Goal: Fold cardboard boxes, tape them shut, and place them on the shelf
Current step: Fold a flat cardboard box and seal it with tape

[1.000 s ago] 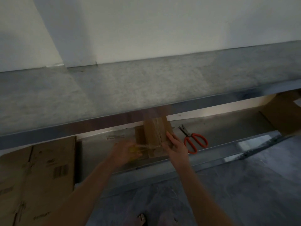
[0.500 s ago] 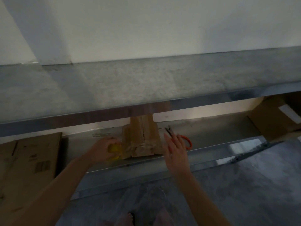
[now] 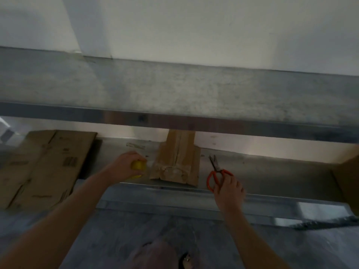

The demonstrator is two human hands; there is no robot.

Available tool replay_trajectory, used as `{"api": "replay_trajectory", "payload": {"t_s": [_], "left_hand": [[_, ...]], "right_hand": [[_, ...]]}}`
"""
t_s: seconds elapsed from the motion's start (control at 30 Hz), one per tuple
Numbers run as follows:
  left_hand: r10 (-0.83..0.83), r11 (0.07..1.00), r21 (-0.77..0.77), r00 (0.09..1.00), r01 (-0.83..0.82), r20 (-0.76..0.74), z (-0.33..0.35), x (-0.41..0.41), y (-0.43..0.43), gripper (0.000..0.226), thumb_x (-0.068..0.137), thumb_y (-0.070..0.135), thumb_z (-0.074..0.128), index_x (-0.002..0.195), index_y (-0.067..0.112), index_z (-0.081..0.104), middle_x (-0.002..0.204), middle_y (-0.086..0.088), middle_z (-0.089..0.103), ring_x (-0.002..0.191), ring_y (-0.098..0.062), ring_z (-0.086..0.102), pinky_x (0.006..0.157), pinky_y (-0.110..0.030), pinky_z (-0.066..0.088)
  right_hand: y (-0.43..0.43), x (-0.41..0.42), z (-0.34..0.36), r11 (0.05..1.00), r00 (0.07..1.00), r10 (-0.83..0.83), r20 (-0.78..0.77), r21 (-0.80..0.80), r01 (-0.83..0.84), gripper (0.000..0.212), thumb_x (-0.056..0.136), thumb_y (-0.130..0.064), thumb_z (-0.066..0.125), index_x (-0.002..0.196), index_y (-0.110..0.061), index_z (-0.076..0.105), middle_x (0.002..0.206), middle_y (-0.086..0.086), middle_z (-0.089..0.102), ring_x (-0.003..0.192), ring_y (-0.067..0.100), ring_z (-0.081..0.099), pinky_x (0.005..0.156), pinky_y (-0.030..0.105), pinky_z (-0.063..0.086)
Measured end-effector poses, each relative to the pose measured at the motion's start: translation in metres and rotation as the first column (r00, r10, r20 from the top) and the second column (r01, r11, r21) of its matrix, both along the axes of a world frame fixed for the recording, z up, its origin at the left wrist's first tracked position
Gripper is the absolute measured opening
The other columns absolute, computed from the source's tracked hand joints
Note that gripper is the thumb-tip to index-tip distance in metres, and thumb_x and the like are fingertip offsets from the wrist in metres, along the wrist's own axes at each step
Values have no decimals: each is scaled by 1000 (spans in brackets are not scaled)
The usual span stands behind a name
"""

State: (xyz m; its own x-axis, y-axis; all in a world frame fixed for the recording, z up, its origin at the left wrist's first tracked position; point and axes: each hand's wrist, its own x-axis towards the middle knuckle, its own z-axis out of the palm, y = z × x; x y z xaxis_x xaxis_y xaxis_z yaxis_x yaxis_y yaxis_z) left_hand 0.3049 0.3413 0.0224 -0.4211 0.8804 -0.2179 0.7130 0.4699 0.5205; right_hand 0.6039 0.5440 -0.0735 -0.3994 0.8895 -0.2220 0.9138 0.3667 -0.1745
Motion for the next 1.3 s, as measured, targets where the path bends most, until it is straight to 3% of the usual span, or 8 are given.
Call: {"api": "replay_trajectory", "payload": {"t_s": [0.27,0.5,0.67,0.83,0.93,1.1,1.2,1.3], "left_hand": [[-26,999,28,1000,26,-9,14,-5,-3,43,75,32,80,111,37,56,113,13,54,105,-8,51,93,-27,42],[-133,991,22,991,133,-26,17,-13,0,44,78,32,77,117,23,61,113,10,53,105,-9,48,84,-23,34],[-234,971,46,972,234,-8,18,-25,2,39,79,32,76,114,23,62,109,9,53,102,-9,49,76,-8,31],[-304,951,64,952,302,30,23,-29,4,38,80,32,75,114,23,61,110,9,54,98,-7,50,79,-21,37],[-315,948,66,948,312,41,23,-31,3,35,79,32,76,110,25,60,105,10,53,99,-10,51,77,-23,36],[-342,938,76,938,338,46,21,-35,4,35,79,33,76,110,25,60,110,7,56,100,-11,51,80,-25,37],[-348,935,88,937,343,43,21,-34,4,35,79,33,75,110,26,60,109,8,56,100,-10,51,79,-25,36],[-350,935,87,935,345,52,21,-32,3,36,80,31,75,111,25,59,109,8,55,99,-9,50,78,-25,36]], "right_hand": [[12,-13,7,994,982,-103,161,-20,107,37,103,-38,31,128,-19,52,125,1,64,114,21,60,95,37,37],[-63,14,46,981,982,-178,-64,-92,172,44,100,-31,45,141,-18,36,108,7,71,98,27,67,89,35,49],[-172,6,73,953,882,-286,-376,-204,222,44,90,-32,63,131,-26,49,102,-2,72,95,24,69,79,32,50],[-238,-37,70,936,827,-301,-475,-312,161,50,80,-55,65,123,-38,47,98,-13,70,93,9,68,84,31,53],[-249,-63,75,875,792,-383,-474,-462,147,43,80,-55,66,116,-42,46,97,-18,67,91,0,65,86,28,52],[-248,-94,79,674,479,-674,-563,-734,87,32,82,-38,74,98,-16,58,84,1,73,73,7,67,61,18,49],[-237,-100,74,652,523,-676,-518,-752,98,17,91,-29,68,97,-17,57,73,-5,63,58,-3,59,55,12,43],[-227,-108,67,608,528,-701,-480,-788,92,11,93,-26,65,95,-17,58,62,-4,57,55,7,53,54,20,41]]}}
